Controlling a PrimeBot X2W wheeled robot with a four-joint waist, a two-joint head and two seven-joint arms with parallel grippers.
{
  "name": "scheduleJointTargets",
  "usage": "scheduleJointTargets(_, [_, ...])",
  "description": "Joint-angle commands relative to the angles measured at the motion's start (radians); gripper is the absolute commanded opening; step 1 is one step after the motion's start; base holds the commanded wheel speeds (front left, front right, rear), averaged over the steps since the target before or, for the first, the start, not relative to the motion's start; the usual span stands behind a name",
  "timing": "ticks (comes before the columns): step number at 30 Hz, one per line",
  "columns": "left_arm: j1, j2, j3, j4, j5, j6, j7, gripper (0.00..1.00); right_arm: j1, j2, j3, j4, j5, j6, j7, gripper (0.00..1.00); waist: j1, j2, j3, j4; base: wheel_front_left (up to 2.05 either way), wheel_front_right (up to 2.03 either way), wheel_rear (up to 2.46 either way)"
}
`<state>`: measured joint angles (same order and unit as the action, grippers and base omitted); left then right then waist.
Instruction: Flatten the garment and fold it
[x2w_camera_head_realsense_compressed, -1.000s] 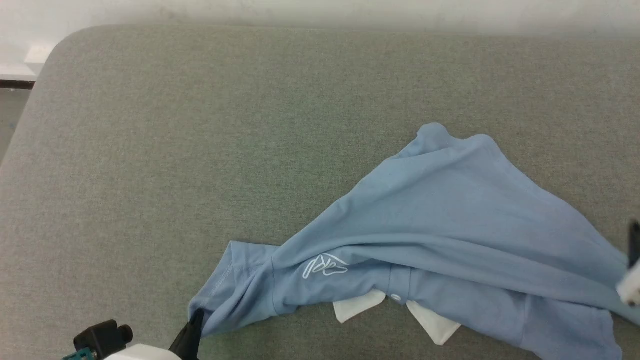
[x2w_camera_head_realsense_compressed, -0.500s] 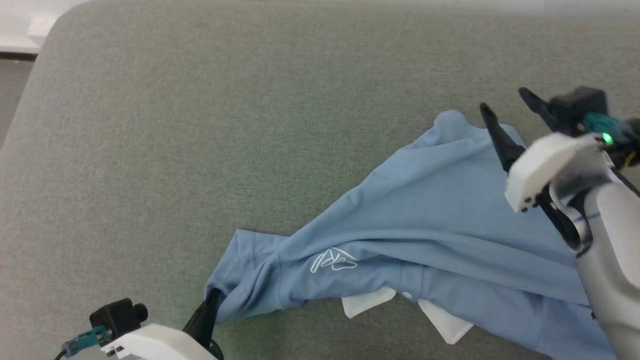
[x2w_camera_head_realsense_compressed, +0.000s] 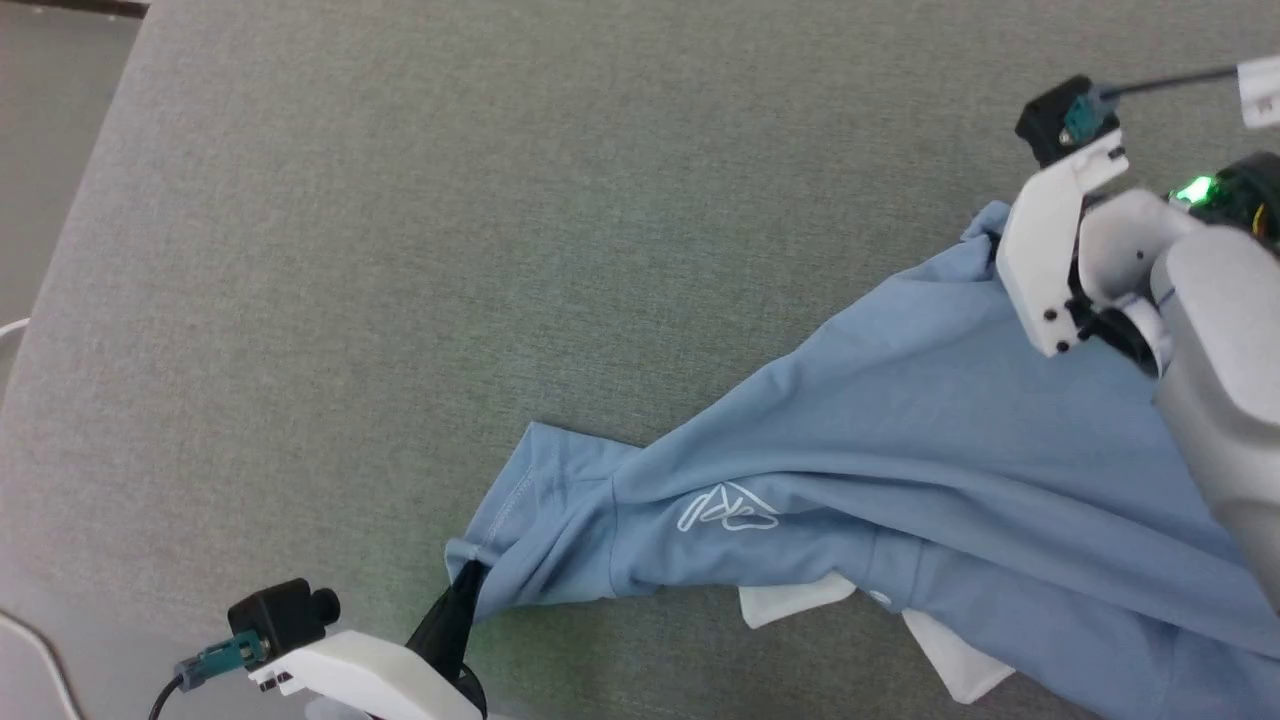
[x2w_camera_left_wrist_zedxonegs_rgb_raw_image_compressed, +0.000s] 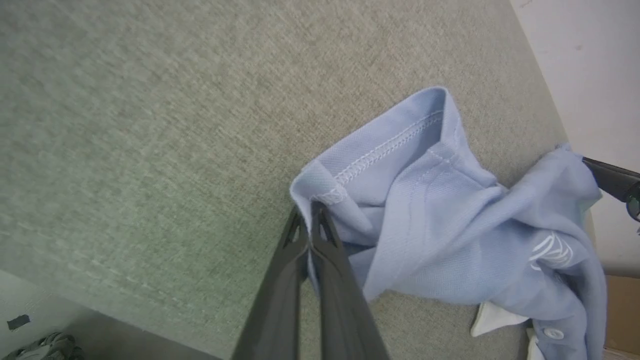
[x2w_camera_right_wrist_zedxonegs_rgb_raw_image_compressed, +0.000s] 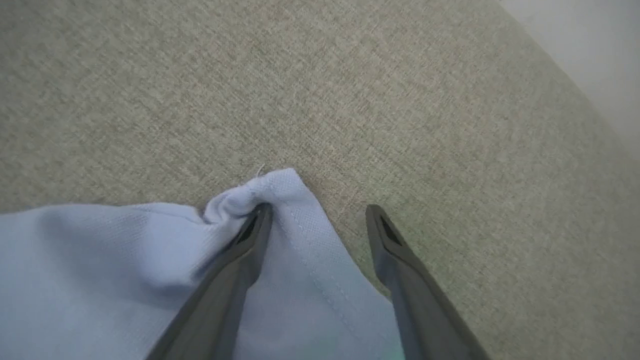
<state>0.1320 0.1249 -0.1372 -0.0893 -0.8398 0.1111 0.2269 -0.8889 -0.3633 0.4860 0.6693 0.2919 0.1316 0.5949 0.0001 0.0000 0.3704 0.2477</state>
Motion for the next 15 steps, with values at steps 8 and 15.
scheduleJointTargets(8, [-0.018, -0.008, -0.004, 0.023, -0.011, -0.011, -0.015, 0.0, -0.024, 0.023, -0.049, 0.06, -0.035, -0.001, 0.17, 0.0, -0.0001, 0.0, 0.003, -0.001, 0.0, 0.0, 0.0])
scheduleJointTargets(15, [0.0, 0.005, 0.01, 0.02, -0.012, -0.005, -0.02, 0.0, 0.123, 0.052, -0.206, -0.047, -0.04, -0.001, -0.113, 0.0, -0.0001, 0.0, -0.058, -0.038, 0.0, 0.0, 0.0])
